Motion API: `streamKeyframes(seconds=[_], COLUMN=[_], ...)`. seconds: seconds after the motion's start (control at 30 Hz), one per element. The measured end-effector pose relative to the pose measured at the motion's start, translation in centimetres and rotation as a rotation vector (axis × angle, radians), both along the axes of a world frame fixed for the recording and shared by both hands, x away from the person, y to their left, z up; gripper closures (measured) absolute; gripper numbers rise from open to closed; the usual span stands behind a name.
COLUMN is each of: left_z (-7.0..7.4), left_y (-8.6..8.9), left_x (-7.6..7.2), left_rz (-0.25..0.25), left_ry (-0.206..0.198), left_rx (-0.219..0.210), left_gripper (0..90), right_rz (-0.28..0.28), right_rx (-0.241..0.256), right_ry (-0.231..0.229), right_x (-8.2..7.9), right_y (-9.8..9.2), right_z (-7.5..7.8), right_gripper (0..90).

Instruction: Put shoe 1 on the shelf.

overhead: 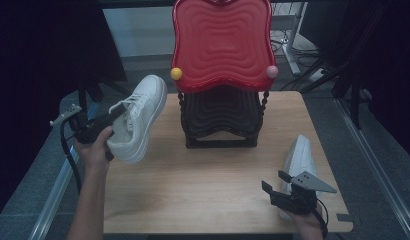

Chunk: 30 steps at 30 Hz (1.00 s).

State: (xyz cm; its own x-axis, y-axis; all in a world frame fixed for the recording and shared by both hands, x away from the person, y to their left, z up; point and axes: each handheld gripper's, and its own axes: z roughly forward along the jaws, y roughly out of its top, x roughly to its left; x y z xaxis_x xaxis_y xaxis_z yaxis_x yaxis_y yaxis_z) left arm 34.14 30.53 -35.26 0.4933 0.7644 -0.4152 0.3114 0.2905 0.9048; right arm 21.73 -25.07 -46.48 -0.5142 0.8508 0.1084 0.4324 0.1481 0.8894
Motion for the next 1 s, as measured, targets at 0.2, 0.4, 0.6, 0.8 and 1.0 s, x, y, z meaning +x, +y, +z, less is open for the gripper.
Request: streamKeyframes(seconds=[0.2,0.4,0.6,0.8,1.0], left_z=[3.9,8.0,12.0,15.2,17.4], left_y=[-0.6,-1.7,-3.5,-5.3,-8.4], left_x=[1.5,3.0,4.7,6.4,8.5], left_rz=[0.001,0.024,0.049,0.06,0.053], left_ry=[-0.041,-0.093,-0.137,-0.184,-0.197], left_rx=[-0.012,-0.022,-0.041,-0.047,-0.022], left_gripper=[82.4,82.5,82.5,82.5,82.5], right_rz=[-0.003,0.003,-0.004,-0.004,-0.025], right_rx=[0.009,0.005,0.014,0.017,0.031], right_ry=[0.002,0.002,-0.003,-0.007,-0.007], right_x=[0.1,0.1,0.1,0.0,0.2], right_y=[-0.1,-0.1,-0.5,-0.7,-1.3], right_z=[0.0,-0.1,0.1,0.3,0.4], right_gripper=[28.7,28.6,28.6,28.6,28.7])
